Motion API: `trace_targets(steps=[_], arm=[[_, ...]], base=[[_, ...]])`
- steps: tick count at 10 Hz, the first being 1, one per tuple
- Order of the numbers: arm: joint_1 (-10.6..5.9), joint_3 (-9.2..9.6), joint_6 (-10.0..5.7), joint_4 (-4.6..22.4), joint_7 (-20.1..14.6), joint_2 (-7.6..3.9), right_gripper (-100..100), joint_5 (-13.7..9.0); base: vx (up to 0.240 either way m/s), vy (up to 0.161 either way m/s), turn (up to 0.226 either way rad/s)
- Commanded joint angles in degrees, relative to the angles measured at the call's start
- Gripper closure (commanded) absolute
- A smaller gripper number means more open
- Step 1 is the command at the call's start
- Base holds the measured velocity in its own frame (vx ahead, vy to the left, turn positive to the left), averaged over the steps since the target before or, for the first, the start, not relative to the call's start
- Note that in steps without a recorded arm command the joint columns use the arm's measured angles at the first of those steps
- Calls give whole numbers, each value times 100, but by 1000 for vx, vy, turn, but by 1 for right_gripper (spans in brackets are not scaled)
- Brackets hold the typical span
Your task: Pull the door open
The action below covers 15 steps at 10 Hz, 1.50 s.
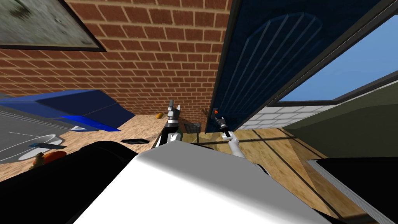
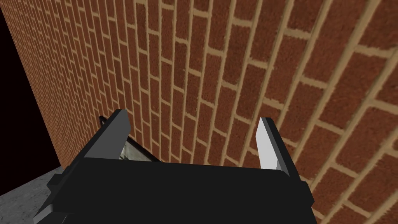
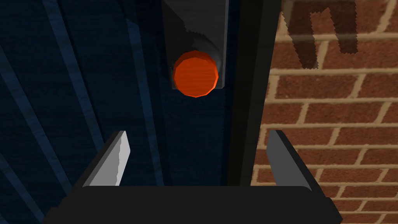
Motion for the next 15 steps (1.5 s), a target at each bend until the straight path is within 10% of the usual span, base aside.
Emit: trace_targets(steps=[1,8,9,10,15], arm=[[0,0,0,0,0,0,-100,0],[-16,-758,-306,435,8,-542,-100,-308],[28,-641,-228,291,-48,-532,-100,-271],[28,-641,-228,291,-48,-532,100,-271],[28,-641,-228,291,-48,-532,100,-271]], base=[[-95,-40,-5],[160,69,199],[79,26,39],[-13,-3,-39],[-13,-6,2]])
